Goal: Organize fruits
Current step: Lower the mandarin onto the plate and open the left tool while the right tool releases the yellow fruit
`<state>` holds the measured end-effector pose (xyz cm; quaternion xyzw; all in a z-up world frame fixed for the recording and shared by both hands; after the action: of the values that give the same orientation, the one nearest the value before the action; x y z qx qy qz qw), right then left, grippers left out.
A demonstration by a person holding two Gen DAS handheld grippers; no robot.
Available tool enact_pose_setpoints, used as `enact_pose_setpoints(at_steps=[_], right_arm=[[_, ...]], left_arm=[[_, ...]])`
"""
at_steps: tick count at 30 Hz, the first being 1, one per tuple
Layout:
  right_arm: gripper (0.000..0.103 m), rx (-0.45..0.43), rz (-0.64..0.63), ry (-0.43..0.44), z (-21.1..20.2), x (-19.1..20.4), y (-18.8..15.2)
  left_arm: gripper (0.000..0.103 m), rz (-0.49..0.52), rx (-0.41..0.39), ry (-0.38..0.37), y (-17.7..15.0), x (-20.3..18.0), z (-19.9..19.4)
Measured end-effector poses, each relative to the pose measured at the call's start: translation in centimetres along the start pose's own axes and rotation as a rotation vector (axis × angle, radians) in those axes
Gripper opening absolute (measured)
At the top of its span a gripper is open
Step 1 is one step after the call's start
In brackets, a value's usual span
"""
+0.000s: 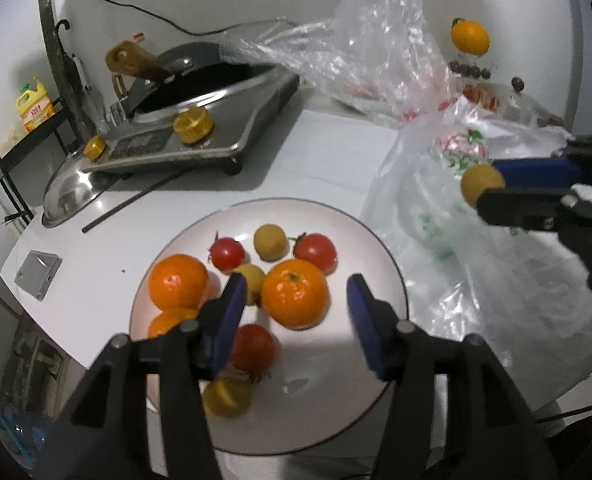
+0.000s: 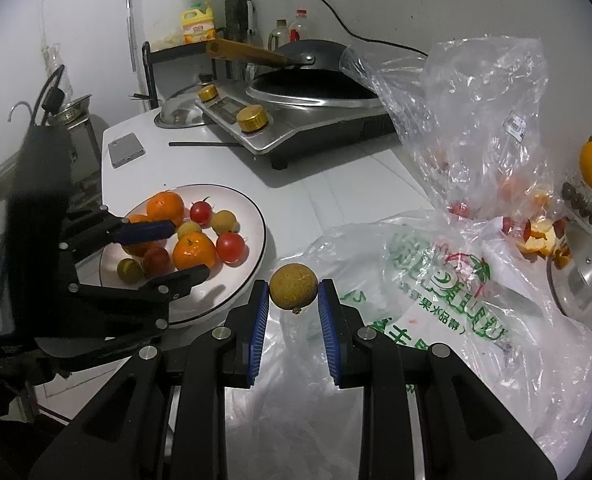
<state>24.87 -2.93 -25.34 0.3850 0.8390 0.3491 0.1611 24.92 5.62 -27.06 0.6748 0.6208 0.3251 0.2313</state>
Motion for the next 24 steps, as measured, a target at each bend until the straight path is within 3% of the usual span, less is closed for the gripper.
enact_pose_setpoints(at_steps=[10,24], right_arm=[[0.027,-0.004,-0.045,0.004,-0.6,2.7,0.8],[0.027,0.05,-0.097,0.05,2.0,7.2,0.8]], left_arm=[[0.054,-0.072,-0.081,0.023,-0.1,3.2,-4.1],[0.054,-0.162,-0.088,0.039,-2.7,7.9,-5.2]])
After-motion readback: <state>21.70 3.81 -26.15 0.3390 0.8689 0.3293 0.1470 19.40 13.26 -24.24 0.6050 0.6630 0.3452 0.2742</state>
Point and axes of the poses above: each gripper's, at about its wrist camera, not at the fingertips, and z roughly the way its jaws point, x to its left, y to its top, the point moved 8 cm from there along z, roughly the way its jaws point, and after that the axes turned 3 degrees about y, right-handed, at the moved point
